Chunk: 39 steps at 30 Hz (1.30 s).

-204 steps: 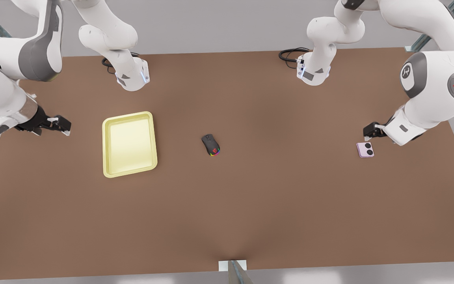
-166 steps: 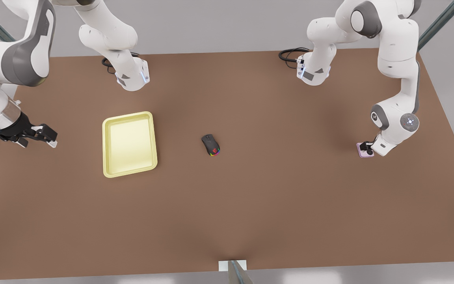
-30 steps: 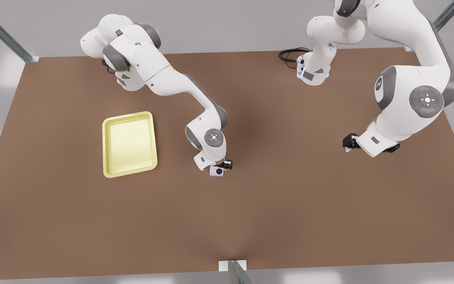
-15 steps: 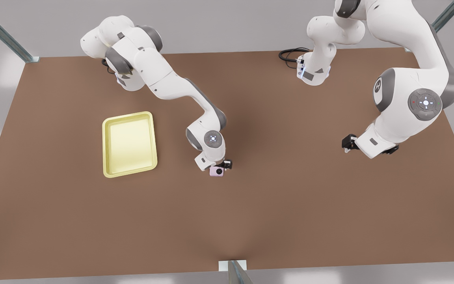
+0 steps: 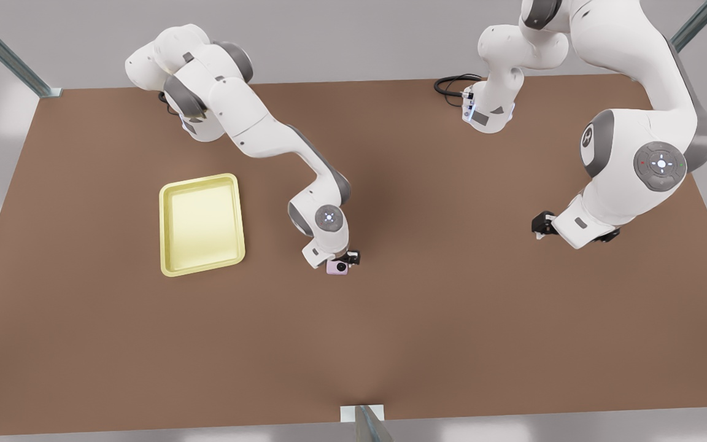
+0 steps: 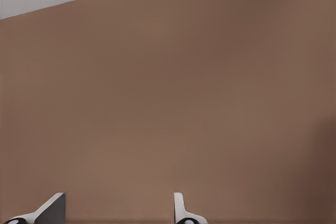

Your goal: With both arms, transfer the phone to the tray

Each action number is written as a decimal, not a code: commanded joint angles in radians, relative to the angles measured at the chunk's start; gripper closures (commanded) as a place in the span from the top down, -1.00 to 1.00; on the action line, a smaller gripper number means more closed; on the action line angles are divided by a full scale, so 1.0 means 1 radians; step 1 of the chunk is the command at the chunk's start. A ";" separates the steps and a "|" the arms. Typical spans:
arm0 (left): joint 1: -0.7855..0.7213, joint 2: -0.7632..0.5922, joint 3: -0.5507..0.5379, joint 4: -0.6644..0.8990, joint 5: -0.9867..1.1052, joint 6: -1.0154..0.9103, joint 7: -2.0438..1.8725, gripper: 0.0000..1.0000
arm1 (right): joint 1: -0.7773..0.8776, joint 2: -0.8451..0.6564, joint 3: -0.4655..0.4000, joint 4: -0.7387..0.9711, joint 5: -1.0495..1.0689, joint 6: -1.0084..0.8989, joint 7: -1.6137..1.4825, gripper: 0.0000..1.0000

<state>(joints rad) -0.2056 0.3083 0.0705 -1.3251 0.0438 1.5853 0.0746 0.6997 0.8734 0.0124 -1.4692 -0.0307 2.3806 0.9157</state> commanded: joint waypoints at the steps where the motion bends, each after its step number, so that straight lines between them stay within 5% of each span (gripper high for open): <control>1: 0.000 0.000 0.000 0.000 0.001 0.002 -0.002 1.00 | 0.000 0.002 0.000 0.003 0.002 0.003 -0.034 0.92; 11: 0.000 0.006 0.000 0.001 0.001 0.001 -0.006 1.00 | 0.000 -0.001 0.000 0.003 0.002 0.002 -0.044 0.55; 25: 0.000 0.003 0.000 0.001 -0.004 -0.004 -0.006 1.00 | -0.091 -0.128 0.004 -0.017 0.018 -0.133 -0.164 0.55; 39: 0.000 0.003 0.000 0.001 -0.005 -0.005 -0.006 1.00 | -0.385 -0.510 0.009 -0.691 0.023 0.034 -0.692 0.56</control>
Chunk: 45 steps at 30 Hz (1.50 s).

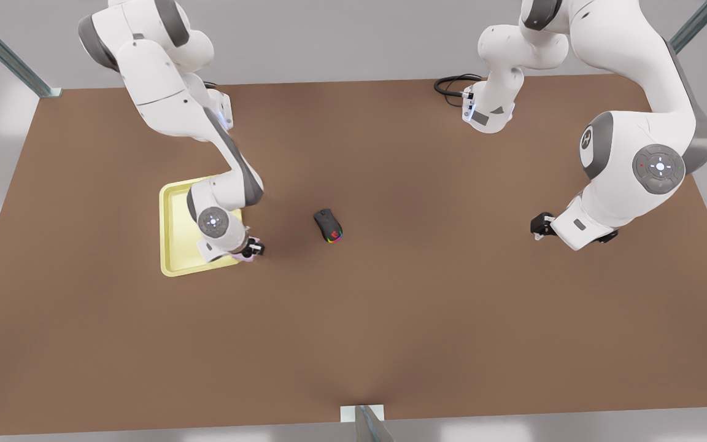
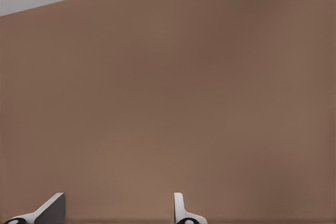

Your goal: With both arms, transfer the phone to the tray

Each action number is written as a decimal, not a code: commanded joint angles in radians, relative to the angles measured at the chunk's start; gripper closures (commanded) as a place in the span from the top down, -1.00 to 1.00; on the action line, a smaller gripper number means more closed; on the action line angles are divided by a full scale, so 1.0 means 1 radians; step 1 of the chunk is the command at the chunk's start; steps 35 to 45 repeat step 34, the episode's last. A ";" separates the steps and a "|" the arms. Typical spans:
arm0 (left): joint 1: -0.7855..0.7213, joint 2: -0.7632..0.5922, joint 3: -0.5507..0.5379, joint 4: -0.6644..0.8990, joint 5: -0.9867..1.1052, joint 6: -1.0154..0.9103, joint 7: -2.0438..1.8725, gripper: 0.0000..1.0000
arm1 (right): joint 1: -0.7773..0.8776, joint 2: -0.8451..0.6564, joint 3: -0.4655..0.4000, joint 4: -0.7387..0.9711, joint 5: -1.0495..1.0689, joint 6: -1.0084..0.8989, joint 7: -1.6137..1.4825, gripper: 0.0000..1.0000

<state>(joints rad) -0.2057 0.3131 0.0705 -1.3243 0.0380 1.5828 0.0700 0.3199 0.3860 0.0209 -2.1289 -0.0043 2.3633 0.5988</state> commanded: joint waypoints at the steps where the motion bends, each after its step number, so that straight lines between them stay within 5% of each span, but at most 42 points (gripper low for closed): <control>1: 0.000 -0.002 0.000 0.000 0.000 -0.004 -0.001 1.00 | -0.030 -0.044 0.001 -0.063 -0.003 0.051 -0.407 0.56; 10: 0.000 0.000 0.000 0.000 0.000 -0.001 -0.001 1.00 | -0.137 -0.165 -0.001 -0.289 0.001 0.050 -0.573 0.57; 11: 0.000 0.000 0.000 0.000 0.000 -0.001 -0.001 1.00 | -0.137 -0.164 -0.003 -0.287 0.001 0.048 -0.576 1.00; 16: 0.000 -0.002 0.000 0.000 0.000 -0.003 -0.001 1.00 | -0.147 -0.187 -0.003 -0.279 0.001 0.037 -0.606 1.00; 18: 0.000 -0.006 0.000 0.002 0.000 -0.004 -0.009 1.00 | -0.145 -0.242 -0.003 -0.198 0.001 -0.050 -0.630 1.00; 23: 0.000 -0.006 0.000 0.004 0.000 -0.004 -0.018 1.00 | -0.176 -0.266 -0.058 0.415 0.006 -0.579 -0.630 1.00; 26: -0.001 -0.003 0.000 0.007 0.000 -0.004 -0.018 1.00 | -0.263 -0.300 -0.093 0.624 0.015 -0.774 -0.636 1.00; 45: -0.001 -0.005 -0.006 0.016 0.008 -0.006 -0.016 1.00 | -0.255 -0.256 -0.111 0.730 0.017 -0.835 -0.633 1.00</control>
